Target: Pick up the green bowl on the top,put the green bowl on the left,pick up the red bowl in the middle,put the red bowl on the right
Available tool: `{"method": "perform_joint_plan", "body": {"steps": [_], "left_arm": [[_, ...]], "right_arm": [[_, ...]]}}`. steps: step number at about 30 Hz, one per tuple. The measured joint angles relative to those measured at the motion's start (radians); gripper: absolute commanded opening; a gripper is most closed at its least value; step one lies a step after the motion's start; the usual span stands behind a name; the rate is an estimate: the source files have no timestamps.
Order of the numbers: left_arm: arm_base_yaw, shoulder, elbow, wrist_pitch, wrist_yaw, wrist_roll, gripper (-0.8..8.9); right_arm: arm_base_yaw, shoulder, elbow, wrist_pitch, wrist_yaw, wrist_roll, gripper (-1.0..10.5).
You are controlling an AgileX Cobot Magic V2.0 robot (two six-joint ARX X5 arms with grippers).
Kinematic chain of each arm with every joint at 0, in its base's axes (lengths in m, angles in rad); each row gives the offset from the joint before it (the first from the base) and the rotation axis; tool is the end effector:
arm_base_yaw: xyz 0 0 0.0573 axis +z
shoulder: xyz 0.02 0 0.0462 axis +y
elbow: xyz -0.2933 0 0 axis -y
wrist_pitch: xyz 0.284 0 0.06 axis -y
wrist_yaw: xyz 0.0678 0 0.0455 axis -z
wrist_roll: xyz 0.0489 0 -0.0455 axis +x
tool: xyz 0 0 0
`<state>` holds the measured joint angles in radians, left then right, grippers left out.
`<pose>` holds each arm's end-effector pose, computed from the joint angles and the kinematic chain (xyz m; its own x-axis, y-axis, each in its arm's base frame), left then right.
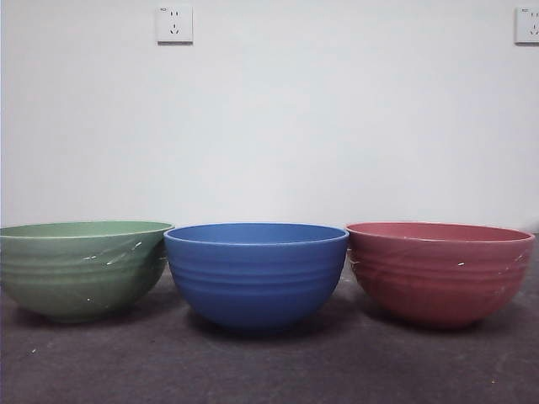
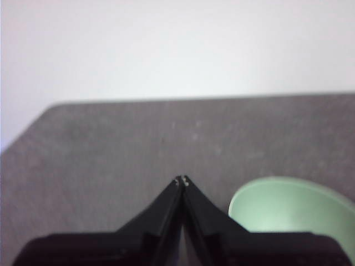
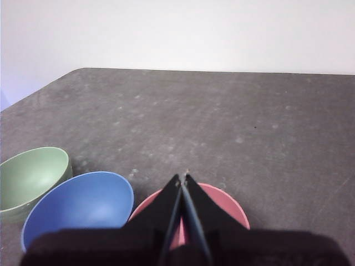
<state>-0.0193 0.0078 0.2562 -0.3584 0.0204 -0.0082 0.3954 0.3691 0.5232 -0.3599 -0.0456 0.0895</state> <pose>0.1032 -0.0030 0.2210 0.9932 -0.0396 -0.1098 0.0387 0.9992 -0.0104 0.1210 0.0529 0.2884 0.8849 0.4187 -0.2041 -0.4074 0.9081 0.0968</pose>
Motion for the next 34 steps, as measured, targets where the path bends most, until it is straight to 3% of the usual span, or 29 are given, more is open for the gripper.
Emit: {"method": "perform_joint_plan", "body": {"steps": [8, 34], "left_arm": [[0.010, -0.002, -0.237, 0.174, 0.062, -0.011, -0.03], [0.010, -0.003, -0.238, 0.180, 0.064, -0.018, -0.03]], "right_arm": [[0.000, 0.003, 0.000, -0.027, 0.000, 0.000, -0.2], [0.000, 0.003, 0.000, -0.082, 0.000, 0.000, -0.2]]}}
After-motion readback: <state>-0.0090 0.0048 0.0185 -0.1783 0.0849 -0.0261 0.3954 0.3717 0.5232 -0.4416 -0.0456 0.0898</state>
